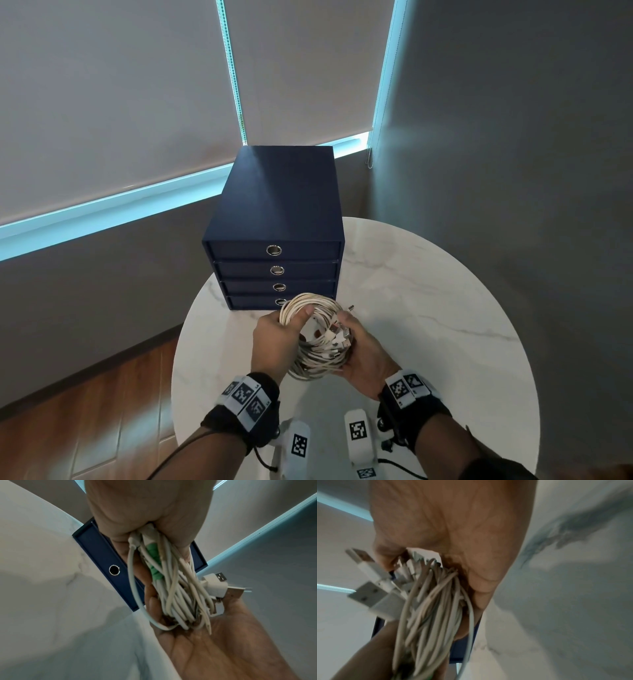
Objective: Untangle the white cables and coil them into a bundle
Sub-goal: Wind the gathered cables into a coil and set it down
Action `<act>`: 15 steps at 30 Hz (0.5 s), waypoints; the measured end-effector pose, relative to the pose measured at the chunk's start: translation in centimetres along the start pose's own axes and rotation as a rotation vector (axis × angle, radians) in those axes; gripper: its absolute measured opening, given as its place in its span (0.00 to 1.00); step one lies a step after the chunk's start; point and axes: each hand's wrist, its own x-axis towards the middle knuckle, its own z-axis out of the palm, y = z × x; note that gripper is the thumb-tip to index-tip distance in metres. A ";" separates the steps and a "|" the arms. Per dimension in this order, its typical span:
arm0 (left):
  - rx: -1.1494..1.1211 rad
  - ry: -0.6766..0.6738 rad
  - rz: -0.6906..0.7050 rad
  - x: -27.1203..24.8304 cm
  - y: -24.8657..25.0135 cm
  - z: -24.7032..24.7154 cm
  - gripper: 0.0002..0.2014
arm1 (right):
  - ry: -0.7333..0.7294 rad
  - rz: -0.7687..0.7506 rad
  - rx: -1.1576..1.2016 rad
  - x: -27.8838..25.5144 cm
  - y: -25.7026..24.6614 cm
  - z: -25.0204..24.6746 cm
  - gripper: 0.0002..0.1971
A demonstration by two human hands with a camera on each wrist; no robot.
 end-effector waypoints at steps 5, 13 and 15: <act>-0.008 0.010 -0.072 -0.1 -0.8 -0.2 0.34 | 0.048 -0.054 0.012 1.0 0.8 -0.1 0.32; -0.096 0.151 -0.150 0.1 -1.6 -0.7 0.27 | 0.018 -0.269 -0.388 0.9 2.3 0.5 0.22; -0.091 0.148 -0.140 -0.2 -1.8 -0.8 0.26 | 0.107 -0.294 -0.489 1.1 2.0 1.0 0.19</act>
